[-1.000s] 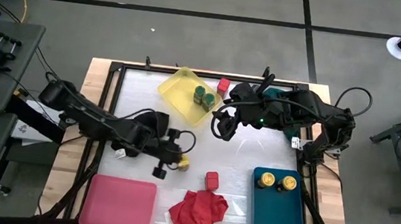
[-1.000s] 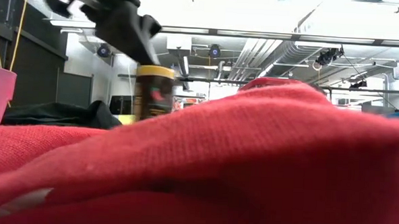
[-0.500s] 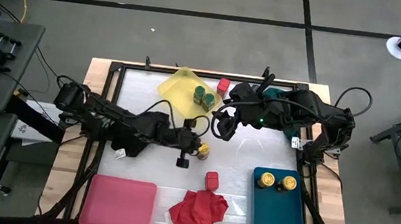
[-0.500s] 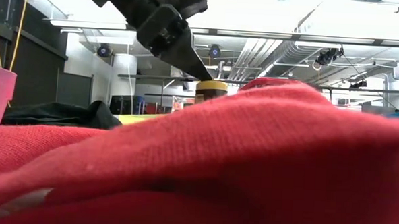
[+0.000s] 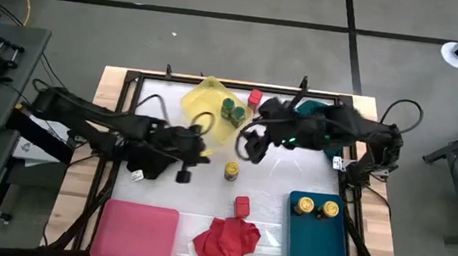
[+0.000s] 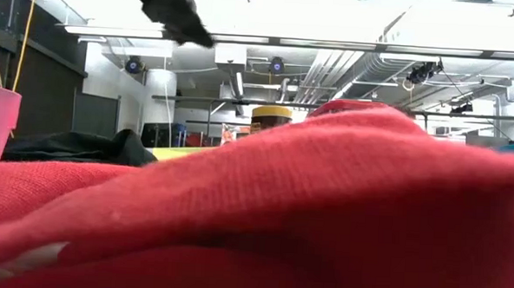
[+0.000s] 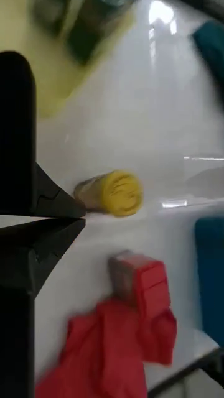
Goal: Sort spices by type
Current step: Put the yellow seasoning bottle into the blue bin
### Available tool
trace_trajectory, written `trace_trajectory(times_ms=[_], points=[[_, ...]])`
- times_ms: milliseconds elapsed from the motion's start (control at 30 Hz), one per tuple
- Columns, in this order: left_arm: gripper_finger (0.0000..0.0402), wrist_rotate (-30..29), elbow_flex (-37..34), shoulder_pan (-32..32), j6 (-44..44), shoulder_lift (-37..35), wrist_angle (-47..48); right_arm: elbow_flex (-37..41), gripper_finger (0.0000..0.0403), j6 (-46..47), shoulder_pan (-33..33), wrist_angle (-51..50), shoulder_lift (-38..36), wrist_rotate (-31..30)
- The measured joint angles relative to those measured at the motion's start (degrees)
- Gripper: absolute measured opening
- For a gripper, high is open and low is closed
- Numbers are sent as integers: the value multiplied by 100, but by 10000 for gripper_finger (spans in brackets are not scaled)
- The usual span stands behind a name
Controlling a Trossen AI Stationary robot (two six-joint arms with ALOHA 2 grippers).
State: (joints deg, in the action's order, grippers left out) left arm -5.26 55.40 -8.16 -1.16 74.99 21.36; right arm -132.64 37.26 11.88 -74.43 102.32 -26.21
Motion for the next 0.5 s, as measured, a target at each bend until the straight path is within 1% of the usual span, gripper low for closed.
trace_trajectory(times_ms=[100, 200, 267, 367, 500], points=[[0, -311, -819, -229, -756, -824, -599, 478, 252, -7, 17, -26, 159, 376], [0, -714, -1608, -489, -1571, -1562, -1318, 1332, 252, 13, 76, 121, 264, 594], [0, -960, -2022, -664, -1970, -1918, -1610, 2020, 252, 52, 103, 537, 284, 835], [0, -1262, -2293, -870, -2334, -2327, -1926, 2950, 252, 207, 93, 1343, 297, 1290], [0, -1386, -2357, -1011, -2423, -2527, -1920, 3627, 252, 323, 64, 2144, 283, 1425]])
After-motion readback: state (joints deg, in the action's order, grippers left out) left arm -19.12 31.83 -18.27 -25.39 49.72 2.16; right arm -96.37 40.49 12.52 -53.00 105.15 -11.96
